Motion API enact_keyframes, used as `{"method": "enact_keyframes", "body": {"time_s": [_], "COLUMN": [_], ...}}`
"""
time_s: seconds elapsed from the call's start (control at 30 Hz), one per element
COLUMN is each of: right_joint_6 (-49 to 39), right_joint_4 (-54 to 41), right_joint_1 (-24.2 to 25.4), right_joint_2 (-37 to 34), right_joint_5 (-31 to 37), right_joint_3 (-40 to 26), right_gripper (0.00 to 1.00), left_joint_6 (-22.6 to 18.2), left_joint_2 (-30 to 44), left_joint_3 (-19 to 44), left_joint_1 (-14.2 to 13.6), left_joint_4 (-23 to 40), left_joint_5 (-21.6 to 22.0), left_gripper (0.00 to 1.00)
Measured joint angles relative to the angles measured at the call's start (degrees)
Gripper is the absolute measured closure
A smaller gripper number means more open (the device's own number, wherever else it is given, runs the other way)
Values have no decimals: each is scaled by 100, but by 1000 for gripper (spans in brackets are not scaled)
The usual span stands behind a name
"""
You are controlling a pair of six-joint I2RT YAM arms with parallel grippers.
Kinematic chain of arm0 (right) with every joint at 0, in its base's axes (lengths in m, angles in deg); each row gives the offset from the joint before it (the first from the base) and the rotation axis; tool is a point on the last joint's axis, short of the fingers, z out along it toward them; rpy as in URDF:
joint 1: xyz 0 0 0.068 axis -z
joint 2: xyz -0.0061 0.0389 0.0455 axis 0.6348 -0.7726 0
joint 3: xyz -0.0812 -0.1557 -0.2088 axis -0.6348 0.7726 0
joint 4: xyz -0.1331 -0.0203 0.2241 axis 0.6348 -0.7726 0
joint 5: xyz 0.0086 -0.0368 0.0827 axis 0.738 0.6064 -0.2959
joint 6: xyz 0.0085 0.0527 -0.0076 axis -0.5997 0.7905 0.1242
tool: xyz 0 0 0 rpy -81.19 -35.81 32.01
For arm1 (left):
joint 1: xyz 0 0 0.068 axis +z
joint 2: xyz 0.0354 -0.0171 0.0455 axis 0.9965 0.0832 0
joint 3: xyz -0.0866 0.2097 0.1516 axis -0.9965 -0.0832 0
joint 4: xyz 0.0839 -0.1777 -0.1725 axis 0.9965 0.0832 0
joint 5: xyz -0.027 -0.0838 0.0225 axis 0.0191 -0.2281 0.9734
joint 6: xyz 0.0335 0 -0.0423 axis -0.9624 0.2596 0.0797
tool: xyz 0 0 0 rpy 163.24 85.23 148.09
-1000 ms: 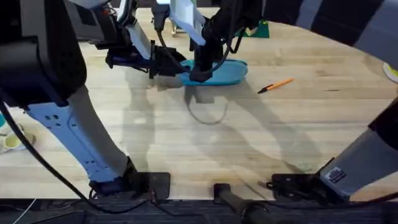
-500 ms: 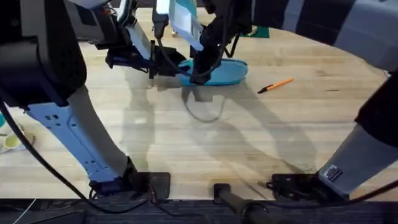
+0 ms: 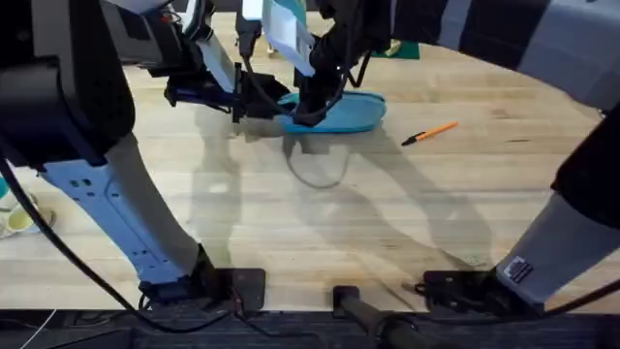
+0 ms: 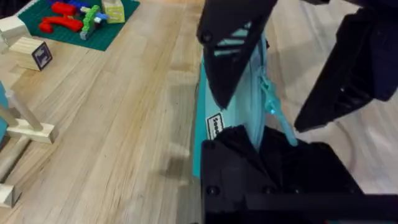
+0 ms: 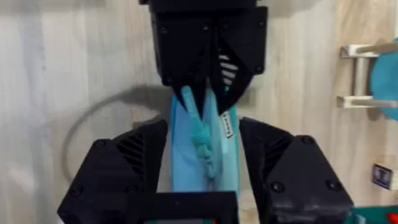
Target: Unzip the bag, pick up the pens from the table one at a time and place them inside, then zip the bag closed.
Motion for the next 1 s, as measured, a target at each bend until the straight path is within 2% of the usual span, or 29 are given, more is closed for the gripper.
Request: {"method": "enact_keyframes", "body": {"time_s": [0.2,0.43,0.5,0.6,0.67,0.87,1.0], "right_joint_6": [-15,-17,-17,-33,-35,-35,-36], "right_joint_4": [-133,-203,-201,-201,-185,-205,-236], "right_joint_1": [5,16,16,16,20,20,20], "right_joint_2": [2,0,2,2,1,0,1], "right_joint_5": [287,378,395,417,428,437,439], "right_joint_3": [-93,-93,-93,-93,-93,-129,-157], "right_gripper": [320,442,498,761,856,959,963], "left_joint_6": [0,0,0,0,0,0,0], "left_joint_2": [0,0,0,0,0,0,0], "left_joint_3": [0,0,0,0,0,0,0], "left_joint_1": [2,1,0,0,0,0,0], "left_joint_4": [0,0,0,0,2,0,1], "left_joint_5": [0,0,0,0,2,-7,-17], "left_gripper": [959,959,959,959,959,959,959]}}
